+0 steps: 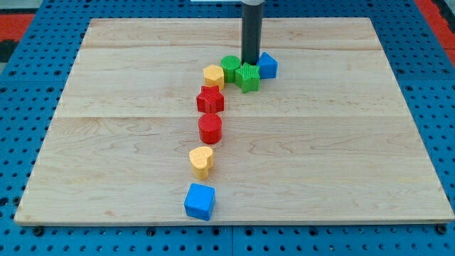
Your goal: Separate the triangle from green blocks
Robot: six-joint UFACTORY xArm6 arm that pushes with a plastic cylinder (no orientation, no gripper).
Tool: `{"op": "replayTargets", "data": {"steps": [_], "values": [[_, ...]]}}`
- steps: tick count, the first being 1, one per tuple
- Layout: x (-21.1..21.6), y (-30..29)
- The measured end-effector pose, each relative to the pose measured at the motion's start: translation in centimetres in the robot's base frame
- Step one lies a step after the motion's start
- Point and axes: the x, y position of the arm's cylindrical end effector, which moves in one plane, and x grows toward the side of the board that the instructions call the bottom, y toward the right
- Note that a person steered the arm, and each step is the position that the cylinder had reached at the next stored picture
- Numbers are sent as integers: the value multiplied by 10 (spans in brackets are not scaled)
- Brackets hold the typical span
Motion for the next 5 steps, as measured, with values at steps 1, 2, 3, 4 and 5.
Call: {"op": "replayTargets", "data": {"steps": [1,2,3,4,5], "values": [[28,29],[30,71],[-7,57],[-37,-9],[0,-101]]}}
